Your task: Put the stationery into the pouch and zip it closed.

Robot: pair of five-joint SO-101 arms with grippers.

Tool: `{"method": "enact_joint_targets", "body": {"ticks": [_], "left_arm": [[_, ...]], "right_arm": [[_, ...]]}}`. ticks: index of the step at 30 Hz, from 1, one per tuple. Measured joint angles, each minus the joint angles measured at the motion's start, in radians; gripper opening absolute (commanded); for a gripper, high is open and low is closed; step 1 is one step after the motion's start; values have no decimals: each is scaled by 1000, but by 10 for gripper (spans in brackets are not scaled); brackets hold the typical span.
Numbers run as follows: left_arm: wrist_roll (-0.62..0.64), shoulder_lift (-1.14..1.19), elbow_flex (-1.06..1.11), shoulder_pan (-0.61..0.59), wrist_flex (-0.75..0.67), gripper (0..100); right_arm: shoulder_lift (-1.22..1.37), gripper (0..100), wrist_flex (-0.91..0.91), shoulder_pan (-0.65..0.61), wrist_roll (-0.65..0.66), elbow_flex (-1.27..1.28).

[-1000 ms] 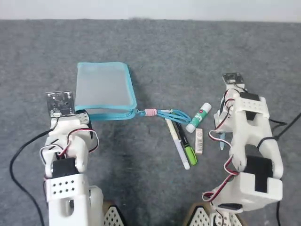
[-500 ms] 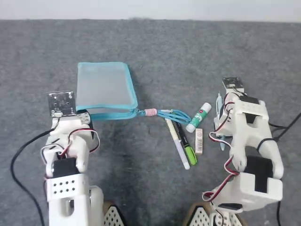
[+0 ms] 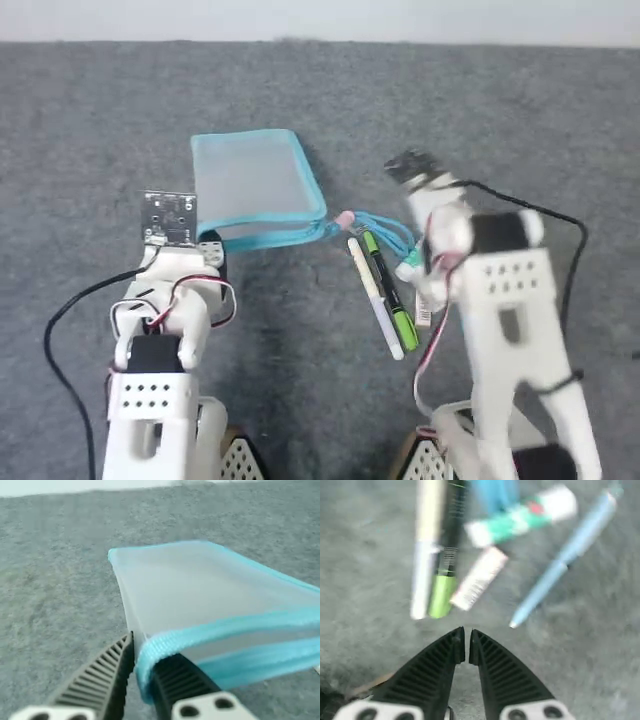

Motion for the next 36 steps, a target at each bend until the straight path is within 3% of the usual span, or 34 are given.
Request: {"method": "enact_joint_targets", "body": {"ticks": [10,15,18,22,26,36], "left_arm": [[12,0,0,8,9,12],[21,0,0,11,9,12],[23,0,0,11,9,12],[23,0,0,11,9,12],[23,0,0,11,9,12],[23,-3,0,11,9,12]], "right_arm": [[-318,8,25,-278,-63,0],[-400,17,35,-341,-63,8],[-393,82,14,-213,-69,94],[-288,179,-150,80,-110,239],[-117,201,-308,311,-117,261],[318,202,-500,342,-54,262]]}}
